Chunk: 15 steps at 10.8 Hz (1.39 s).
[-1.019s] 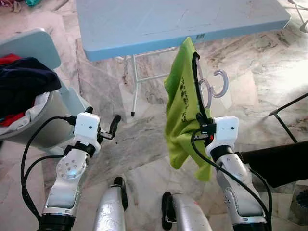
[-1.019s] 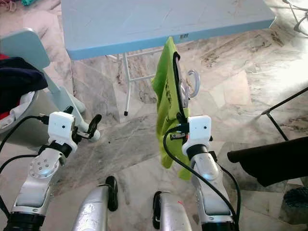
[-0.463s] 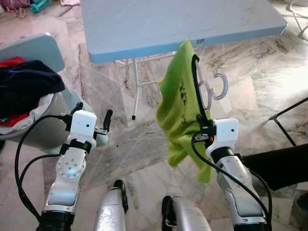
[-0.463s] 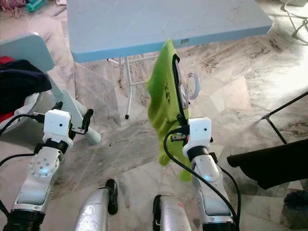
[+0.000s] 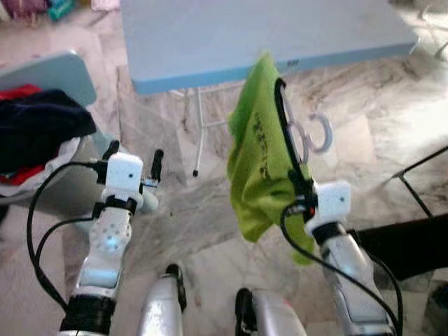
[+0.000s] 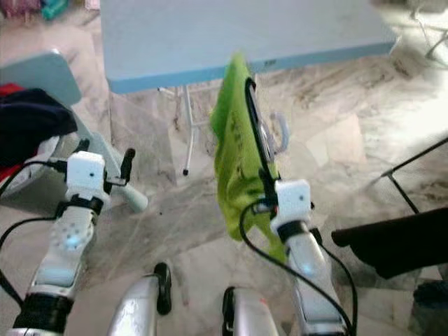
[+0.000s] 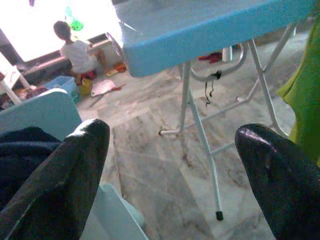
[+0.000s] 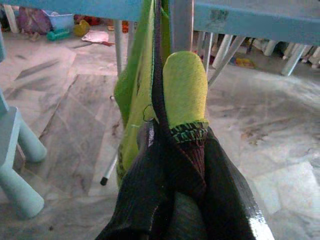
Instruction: Hang hanger
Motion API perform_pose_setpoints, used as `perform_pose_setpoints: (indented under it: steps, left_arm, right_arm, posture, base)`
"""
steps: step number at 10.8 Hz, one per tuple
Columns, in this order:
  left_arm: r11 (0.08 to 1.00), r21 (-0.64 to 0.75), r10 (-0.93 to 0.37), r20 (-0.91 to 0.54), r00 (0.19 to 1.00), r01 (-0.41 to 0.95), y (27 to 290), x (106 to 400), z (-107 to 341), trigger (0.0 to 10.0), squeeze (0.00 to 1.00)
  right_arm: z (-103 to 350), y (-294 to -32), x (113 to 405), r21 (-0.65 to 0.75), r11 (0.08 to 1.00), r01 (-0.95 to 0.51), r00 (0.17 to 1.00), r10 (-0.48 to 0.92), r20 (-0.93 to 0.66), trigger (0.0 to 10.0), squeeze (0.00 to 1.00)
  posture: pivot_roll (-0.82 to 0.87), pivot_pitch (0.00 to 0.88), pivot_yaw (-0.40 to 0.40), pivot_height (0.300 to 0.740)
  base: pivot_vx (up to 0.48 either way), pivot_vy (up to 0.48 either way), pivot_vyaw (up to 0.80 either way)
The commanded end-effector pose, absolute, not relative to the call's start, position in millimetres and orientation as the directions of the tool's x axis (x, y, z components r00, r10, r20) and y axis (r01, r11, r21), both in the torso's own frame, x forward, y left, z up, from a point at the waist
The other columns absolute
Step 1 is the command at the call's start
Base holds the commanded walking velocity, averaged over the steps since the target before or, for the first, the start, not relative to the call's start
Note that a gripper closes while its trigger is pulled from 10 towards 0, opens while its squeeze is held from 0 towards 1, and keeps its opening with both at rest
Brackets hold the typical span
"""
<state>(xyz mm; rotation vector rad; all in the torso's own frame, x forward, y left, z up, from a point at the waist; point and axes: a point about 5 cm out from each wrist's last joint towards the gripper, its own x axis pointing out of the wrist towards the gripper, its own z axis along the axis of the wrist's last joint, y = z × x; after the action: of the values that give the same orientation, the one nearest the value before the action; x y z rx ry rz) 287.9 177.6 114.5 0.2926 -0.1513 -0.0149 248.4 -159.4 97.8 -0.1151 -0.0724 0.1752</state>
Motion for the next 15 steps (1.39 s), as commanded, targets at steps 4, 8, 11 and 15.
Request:
perform_pose_setpoints:
  steps: [4,8,11,15]
  left_arm:
    - [0.957,0.289,-0.019,0.11,0.994,-0.014,179,279,97,10.0,0.0]
    - [0.938,0.344,-0.09,0.112,0.99,0.046,179,294,102,10.0,0.0]
    - [0.95,0.307,-0.096,0.139,0.986,0.049,175,313,115,10.0,0.0]
    - [0.963,0.214,-0.198,0.159,0.967,0.162,129,345,132,10.0,0.0]
  right_arm:
    - [115,-158,269,-0.123,0.981,-0.149,0.971,0.168,0.17,10.0,0.0]
    - [109,-145,259,-0.166,0.95,-0.265,0.946,0.29,0.146,10.0,0.0]
    - [105,-147,247,-0.146,0.93,-0.337,0.927,0.355,0.12,10.0,0.0]
    - [91,-139,226,-0.213,0.817,-0.535,0.837,0.547,-0.004,10.0,0.0]
  posture:
    - [0.03,0.132,-0.028,0.74]
    - [0.02,0.17,-0.048,0.74]
    - [0.0,0.198,-0.052,0.74]
    - [-0.03,0.225,-0.076,0.74]
  base:
    - [0.0,0.0,0.0]
    - [0.0,0.0,0.78]
    - [0.0,0.0,0.0]
    - [0.0,0.0,0.0]
